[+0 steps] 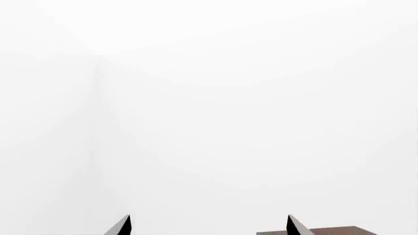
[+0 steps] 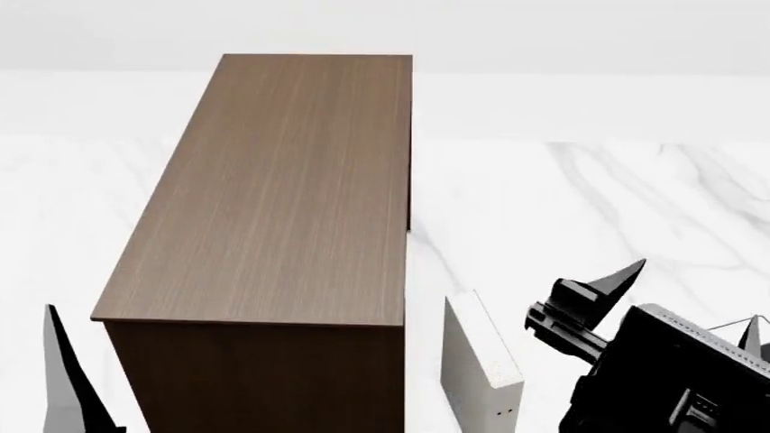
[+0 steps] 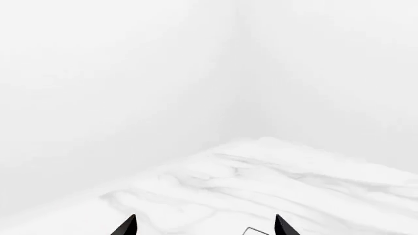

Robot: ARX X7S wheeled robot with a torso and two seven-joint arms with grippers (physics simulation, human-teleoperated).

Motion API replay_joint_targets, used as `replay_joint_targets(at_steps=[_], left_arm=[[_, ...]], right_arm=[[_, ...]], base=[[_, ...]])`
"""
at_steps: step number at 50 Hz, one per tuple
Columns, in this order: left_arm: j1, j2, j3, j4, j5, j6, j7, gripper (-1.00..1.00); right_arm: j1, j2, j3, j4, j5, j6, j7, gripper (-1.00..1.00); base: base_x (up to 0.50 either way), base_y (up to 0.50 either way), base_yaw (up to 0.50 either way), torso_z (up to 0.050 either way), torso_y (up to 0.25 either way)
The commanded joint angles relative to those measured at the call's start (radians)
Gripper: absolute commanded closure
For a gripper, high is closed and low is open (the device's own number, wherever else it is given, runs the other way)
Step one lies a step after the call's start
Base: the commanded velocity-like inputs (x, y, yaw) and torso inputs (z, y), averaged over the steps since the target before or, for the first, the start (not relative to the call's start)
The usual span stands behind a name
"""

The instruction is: Pick up the book in the middle and place it on the cabinet shelf.

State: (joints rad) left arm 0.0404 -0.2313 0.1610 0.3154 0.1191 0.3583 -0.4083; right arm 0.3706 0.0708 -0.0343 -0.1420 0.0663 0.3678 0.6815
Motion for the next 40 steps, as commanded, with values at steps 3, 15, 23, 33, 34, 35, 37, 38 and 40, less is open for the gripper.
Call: replay_joint_targets(at_steps=[3,15,23,33,34,35,37,38,40], left_arm=[[0.002,0.012,-0.011,-0.002,0.02,0.005,0.02,-1.0],[0.001,0.008,-0.006,-0.007,0.02,0.006,0.011,-1.0],[0.002,0.004,-0.001,-0.004,0.018,0.003,0.007,-1.0],[0.001,-0.001,0.004,-0.008,0.016,0.004,0.002,-1.0],[0.0,-0.002,0.004,-0.009,0.016,0.004,0.002,-1.0],[0.0,-0.002,0.005,-0.009,0.015,0.004,0.001,-1.0],[-0.001,-0.003,0.006,-0.011,0.015,0.004,0.0,-1.0],[-0.001,-0.003,0.006,-0.013,0.015,0.007,-0.001,-1.0],[-0.001,-0.004,0.007,-0.014,0.014,0.007,-0.002,-1.0]], right_arm=[[0.096,-0.045,0.056,-0.027,0.074,0.201,0.059,-1.0],[0.172,-0.043,0.071,-0.006,0.166,0.339,0.142,-1.0],[0.217,-0.051,0.12,0.003,0.273,0.433,0.201,-1.0],[0.212,-0.039,0.118,0.024,0.304,0.427,0.257,-1.0],[0.214,-0.039,0.12,0.025,0.307,0.43,0.265,-1.0],[0.214,-0.038,0.118,0.027,0.31,0.429,0.268,-1.0],[0.213,-0.037,0.115,0.035,0.316,0.422,0.272,-1.0],[0.213,-0.036,0.112,0.042,0.318,0.42,0.272,-1.0],[0.21,-0.034,0.109,0.055,0.323,0.419,0.276,-1.0]], base=[[0.0,0.0,0.0,0.0,0.0],[0.0,0.0,0.0,0.0,0.0],[0.0,0.0,0.0,0.0,0.0],[0.0,0.0,0.0,0.0,0.0],[0.0,0.0,0.0,0.0,0.0],[0.0,0.0,0.0,0.0,0.0],[0.0,0.0,0.0,0.0,0.0],[0.0,0.0,0.0,0.0,0.0],[0.0,0.0,0.0,0.0,0.0]])
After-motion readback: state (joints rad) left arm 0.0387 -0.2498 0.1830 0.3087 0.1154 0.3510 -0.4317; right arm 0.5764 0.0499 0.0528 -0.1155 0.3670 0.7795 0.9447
